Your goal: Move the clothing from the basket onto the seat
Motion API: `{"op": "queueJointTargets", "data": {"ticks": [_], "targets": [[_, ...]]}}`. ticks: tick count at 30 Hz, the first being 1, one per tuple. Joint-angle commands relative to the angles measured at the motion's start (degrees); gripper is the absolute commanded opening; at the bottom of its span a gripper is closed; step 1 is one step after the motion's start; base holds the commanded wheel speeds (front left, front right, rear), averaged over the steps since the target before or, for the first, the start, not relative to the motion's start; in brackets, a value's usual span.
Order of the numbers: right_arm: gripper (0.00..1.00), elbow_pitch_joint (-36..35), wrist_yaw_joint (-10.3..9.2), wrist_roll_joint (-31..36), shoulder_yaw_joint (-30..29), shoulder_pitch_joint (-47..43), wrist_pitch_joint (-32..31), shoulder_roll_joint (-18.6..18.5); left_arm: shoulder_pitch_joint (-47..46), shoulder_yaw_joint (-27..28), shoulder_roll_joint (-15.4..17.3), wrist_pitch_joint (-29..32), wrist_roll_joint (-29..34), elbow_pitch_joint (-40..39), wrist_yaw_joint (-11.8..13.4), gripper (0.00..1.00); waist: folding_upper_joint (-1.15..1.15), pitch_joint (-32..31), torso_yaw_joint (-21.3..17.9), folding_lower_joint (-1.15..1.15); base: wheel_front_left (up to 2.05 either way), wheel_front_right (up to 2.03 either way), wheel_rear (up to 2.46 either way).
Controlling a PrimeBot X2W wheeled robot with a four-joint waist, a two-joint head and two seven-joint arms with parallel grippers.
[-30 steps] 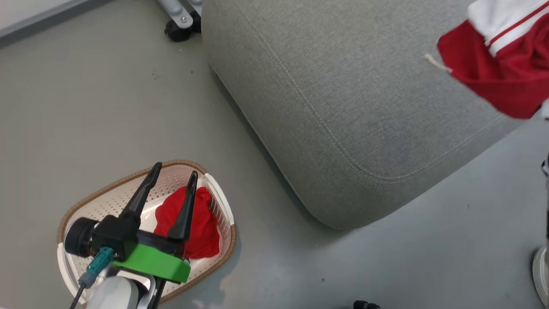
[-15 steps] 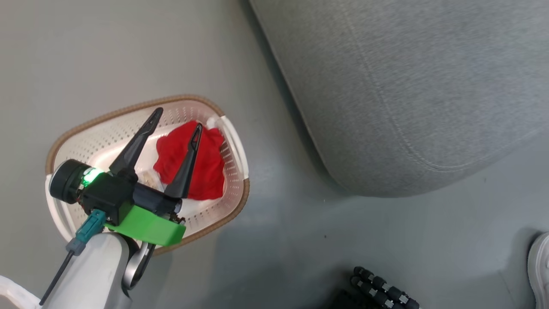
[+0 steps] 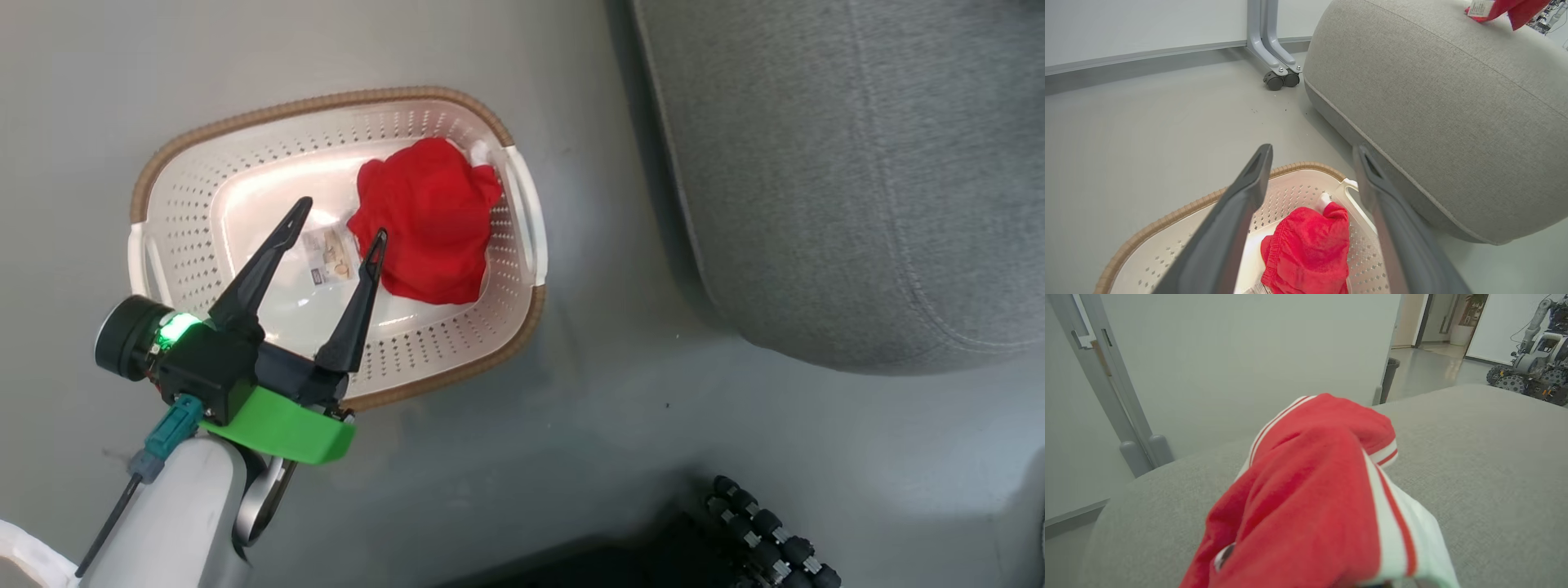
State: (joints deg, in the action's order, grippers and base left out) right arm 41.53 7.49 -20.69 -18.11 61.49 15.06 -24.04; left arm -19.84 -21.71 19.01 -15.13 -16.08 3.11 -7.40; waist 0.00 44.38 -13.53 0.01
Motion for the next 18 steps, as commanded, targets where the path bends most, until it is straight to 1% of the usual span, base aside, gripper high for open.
{"op": "queueJointTargets", "data": {"ticks": [1,7,9,11,12,13,14,18], "targets": [[0.00,1.3,0.00,0.7,0.9,0.8,0.2,0.0,-1.5,0.4,0.2,0.0,0.6,-0.1,-0.1,1.00,0.00,2.3,2.1,-0.01,0.00,0.00,0.00],[0.00,7.0,0.00,0.6,4.2,1.0,0.2,1.0,-1.6,0.1,0.3,0.0,0.6,0.1,-0.1,1.00,0.00,3.0,2.3,-0.01,0.00,0.00,0.00],[0.00,10.2,0.00,1.6,6.8,1.4,0.2,0.5,-1.8,-0.4,0.7,0.0,0.4,0.3,-0.1,1.00,0.00,3.0,2.3,-0.01,0.00,0.00,0.00],[0.00,12.6,-0.01,0.9,7.0,2.2,0.0,0.4,-1.9,-0.5,0.9,0.0,0.3,0.3,-0.1,1.00,0.00,3.0,2.2,-0.01,0.00,0.00,0.00],[0.13,13.4,-0.01,0.7,7.2,2.6,0.0,0.5,-1.9,-0.4,0.8,0.0,0.2,0.4,-0.1,1.00,0.00,2.9,2.1,-0.01,0.00,0.00,0.00],[0.80,13.9,-0.01,0.6,7.5,2.9,0.0,0.6,-1.9,-0.2,0.8,0.0,0.2,0.4,-0.1,1.00,0.00,2.8,2.0,-0.01,0.00,0.00,0.00],[1.00,14.2,0.00,0.5,7.6,3.1,0.0,0.8,-1.8,0.0,0.9,0.0,0.2,0.5,-0.1,1.00,0.00,2.7,1.8,-0.01,0.00,0.00,0.00],[1.00,14.4,0.00,0.3,8.5,2.7,0.0,1.2,-1.3,0.4,1.0,0.0,0.4,1.0,-0.1,1.00,0.00,1.3,1.1,-0.01,0.00,0.00,0.00]]}}
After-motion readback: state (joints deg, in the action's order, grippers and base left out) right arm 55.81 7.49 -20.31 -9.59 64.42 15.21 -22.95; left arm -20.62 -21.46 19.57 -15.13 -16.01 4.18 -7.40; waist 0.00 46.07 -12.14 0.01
